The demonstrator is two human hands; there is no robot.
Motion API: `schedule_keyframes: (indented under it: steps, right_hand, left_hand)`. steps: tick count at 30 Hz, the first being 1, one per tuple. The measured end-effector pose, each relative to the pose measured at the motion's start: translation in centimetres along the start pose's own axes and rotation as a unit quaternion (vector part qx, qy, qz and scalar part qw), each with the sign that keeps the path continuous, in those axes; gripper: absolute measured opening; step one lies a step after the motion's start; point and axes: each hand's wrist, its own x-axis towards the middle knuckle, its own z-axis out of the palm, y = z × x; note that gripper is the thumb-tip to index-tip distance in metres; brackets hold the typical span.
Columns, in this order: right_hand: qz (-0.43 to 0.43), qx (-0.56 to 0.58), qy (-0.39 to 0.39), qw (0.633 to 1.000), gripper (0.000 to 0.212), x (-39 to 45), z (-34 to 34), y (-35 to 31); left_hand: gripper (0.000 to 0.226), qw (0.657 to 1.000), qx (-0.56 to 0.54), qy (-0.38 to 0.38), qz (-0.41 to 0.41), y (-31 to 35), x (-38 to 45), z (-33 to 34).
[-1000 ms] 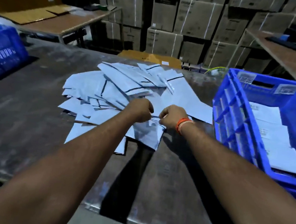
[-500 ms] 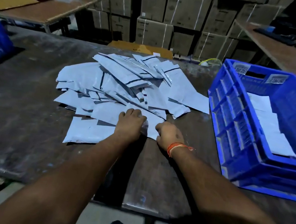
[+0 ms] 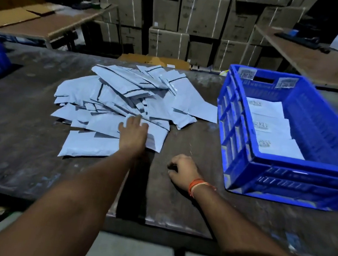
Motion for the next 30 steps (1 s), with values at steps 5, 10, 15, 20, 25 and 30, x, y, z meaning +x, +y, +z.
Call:
schedule_keyframes:
  steps: [5,10,15,20,25,30]
  right_hand:
    - [-0.002,0.045,0.028,0.999,0.027,-2.3,-1.0,1.4]
    - [0.001,0.091,0.03,0.995,0.028,-2.1,-0.6,1.2]
    - [0.008,0.123,0.031,0.992,0.027,-0.9,0.1,-0.2]
    - [-0.005,0.114,0.06,0.992,0.034,0.6,0.2,-1.5]
    - [0.005,0.106,0.097,0.99,0.035,2.4,-0.2,-2.4]
    - [0.032,0.056,0.06,0.996,0.031,2.0,-1.0,-2.2]
  left_hand:
    - [0.025,0.943,-0.22,-0.009,-0.248,-0.9,-0.4,-0.5]
    - [0.03,0.935,-0.256,-0.044,-0.242,-1.8,-0.7,-0.9]
    - [0.02,0.859,-0.437,-0.062,-0.259,-2.4,-0.7,-1.0]
    - [0.019,0.786,-0.53,-0.079,-0.309,-2.7,0.3,-0.8]
    - [0.014,0.746,-0.587,-0.159,-0.272,-0.9,-0.2,-3.0]
    - [0.016,0.709,-0.611,-0.206,-0.286,1.9,-0.9,-4.1]
